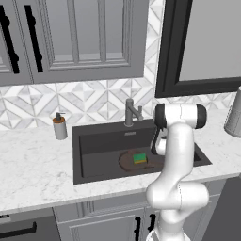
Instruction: Pick the pan and sponge and place them into the sink. Then turn on the water.
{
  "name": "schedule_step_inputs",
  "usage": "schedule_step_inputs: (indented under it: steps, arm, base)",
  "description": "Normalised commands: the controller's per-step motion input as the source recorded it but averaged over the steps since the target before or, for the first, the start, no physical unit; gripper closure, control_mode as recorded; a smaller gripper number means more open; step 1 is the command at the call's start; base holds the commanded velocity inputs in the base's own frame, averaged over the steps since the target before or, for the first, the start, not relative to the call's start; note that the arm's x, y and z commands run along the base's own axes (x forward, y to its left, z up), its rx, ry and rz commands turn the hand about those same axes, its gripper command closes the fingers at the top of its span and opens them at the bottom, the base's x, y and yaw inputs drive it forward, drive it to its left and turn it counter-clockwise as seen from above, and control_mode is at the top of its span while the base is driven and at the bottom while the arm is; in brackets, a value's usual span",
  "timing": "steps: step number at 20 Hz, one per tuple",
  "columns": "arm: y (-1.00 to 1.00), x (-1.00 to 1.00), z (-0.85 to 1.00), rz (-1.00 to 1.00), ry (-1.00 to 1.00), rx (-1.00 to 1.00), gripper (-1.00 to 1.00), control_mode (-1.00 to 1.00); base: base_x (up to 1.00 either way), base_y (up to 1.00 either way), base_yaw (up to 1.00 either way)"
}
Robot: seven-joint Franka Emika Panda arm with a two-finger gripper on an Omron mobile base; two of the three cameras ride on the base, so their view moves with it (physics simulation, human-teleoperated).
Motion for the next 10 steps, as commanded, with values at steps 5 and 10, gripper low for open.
schedule_step_inputs:
  steps: [5,10]
  arm:
    - [0.00,0.00,-0.41,0.00,-0.05,0.00,1.00,-1.00]
    - [0.00,0.00,-0.23,0.00,-0.05,0.00,1.00,-1.00]
  base:
    - [0.00,0.00,0.00]
    - [0.00,0.00,0.00]
